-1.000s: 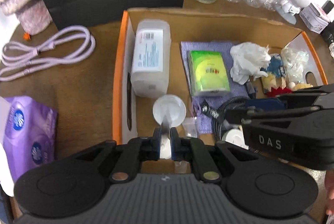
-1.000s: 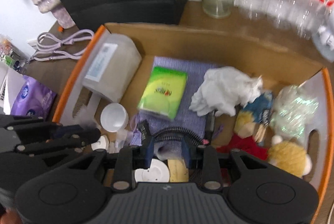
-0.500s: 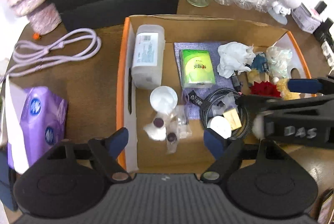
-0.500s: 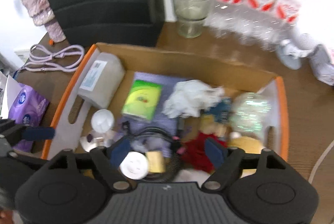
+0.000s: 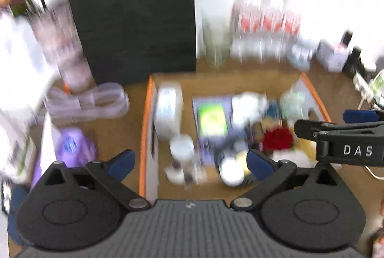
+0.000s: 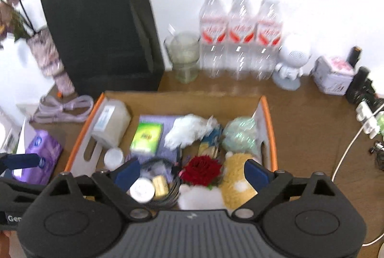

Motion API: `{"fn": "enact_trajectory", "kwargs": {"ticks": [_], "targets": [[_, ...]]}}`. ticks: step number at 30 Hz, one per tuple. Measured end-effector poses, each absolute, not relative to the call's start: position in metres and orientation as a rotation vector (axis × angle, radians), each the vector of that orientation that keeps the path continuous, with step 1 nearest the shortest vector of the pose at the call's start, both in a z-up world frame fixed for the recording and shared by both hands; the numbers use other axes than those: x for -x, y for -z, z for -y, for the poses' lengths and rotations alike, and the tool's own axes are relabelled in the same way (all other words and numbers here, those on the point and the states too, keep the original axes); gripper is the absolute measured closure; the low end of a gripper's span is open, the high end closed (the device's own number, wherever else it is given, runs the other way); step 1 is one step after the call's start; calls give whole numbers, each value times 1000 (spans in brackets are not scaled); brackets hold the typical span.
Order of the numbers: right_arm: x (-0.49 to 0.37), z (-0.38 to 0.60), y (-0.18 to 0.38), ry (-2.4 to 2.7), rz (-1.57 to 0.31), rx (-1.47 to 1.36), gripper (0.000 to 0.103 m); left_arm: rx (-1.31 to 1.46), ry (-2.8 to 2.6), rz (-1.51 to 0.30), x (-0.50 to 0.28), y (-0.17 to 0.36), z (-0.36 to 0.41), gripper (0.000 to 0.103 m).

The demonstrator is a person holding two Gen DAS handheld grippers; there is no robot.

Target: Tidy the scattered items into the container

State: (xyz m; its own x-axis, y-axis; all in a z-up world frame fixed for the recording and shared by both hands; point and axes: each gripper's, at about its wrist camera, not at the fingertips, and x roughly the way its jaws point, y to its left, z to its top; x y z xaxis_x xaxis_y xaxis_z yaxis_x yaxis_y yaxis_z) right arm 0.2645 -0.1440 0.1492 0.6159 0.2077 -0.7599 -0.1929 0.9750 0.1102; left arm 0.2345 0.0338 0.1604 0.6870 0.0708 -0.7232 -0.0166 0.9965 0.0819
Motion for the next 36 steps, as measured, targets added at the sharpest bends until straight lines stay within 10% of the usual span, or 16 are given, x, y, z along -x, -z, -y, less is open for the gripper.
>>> {"fn": "enact_trajectory", "kwargs": {"ticks": [16, 36], "targets": [[-152, 161, -81, -268, -517, 79, 8, 33, -116, -435, -106, -88, -30, 0], [-33, 175, 3, -301, -725, 72, 3, 69, -101, -725, -4, -7, -30, 0]]}}
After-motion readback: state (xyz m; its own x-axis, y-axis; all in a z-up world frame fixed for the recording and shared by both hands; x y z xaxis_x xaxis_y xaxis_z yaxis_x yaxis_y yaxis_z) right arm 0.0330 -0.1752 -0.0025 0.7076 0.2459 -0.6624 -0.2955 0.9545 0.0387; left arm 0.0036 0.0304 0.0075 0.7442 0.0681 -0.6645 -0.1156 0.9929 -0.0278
